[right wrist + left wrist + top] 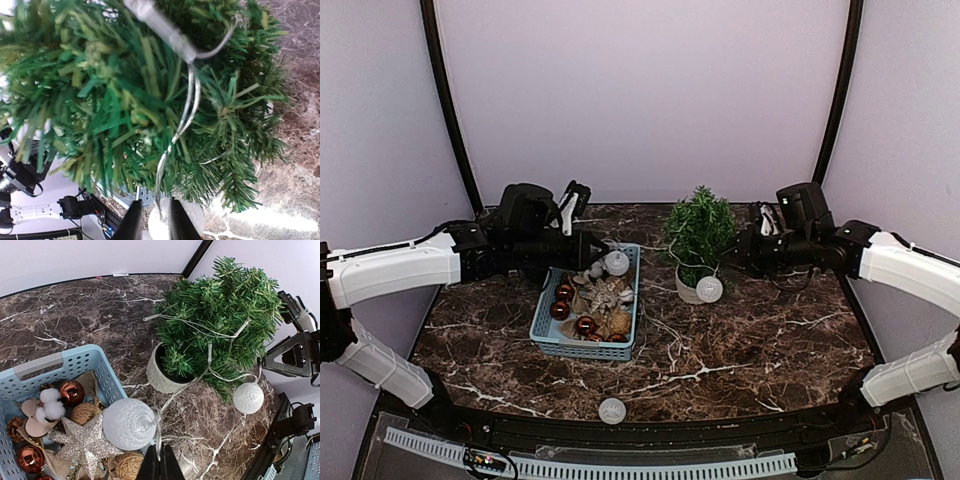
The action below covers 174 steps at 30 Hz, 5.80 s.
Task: Decorate the small christmas tree
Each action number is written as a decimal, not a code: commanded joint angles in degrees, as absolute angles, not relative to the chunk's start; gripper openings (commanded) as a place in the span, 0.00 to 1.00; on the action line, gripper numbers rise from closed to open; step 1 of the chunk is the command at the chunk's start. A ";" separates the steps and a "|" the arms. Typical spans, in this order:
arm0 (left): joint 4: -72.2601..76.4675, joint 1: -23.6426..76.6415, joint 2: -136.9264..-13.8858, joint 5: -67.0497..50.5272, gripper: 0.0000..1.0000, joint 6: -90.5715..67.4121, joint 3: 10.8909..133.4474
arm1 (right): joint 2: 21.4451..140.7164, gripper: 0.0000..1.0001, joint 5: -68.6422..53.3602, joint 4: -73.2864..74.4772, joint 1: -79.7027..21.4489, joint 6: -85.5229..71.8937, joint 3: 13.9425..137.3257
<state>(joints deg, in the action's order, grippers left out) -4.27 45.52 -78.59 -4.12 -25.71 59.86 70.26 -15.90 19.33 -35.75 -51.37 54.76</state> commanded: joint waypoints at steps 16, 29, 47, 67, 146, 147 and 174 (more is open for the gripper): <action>-3.97 44.69 -75.72 -11.41 0.00 -31.90 62.26 | 49.36 0.68 -6.19 12.46 -51.10 -36.12 49.88; -8.67 44.24 -73.67 -14.04 0.00 -33.25 65.65 | 79.01 0.57 14.35 1.10 -71.54 -22.64 59.34; -9.68 43.69 -72.90 -16.07 0.00 -33.85 66.18 | 100.09 0.47 24.05 -10.21 -66.52 -22.54 62.16; -8.60 43.38 -73.42 -15.10 0.00 -34.82 66.07 | 89.38 0.00 17.89 -16.73 -66.14 -18.76 51.86; 6.96 61.17 -93.37 3.51 0.10 -15.38 64.95 | 63.96 0.00 32.18 35.12 -67.15 -30.87 74.33; 7.00 61.17 -92.58 3.60 0.05 -15.56 64.77 | 64.05 0.00 32.78 35.89 -67.10 -31.12 74.73; -7.34 48.56 -86.57 1.28 0.00 -18.00 79.68 | 73.37 0.00 45.35 55.17 -63.01 -32.63 97.34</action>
<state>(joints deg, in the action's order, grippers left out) -5.45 51.37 -87.18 5.04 -18.33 76.07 72.31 43.48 52.34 -64.40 -33.08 93.84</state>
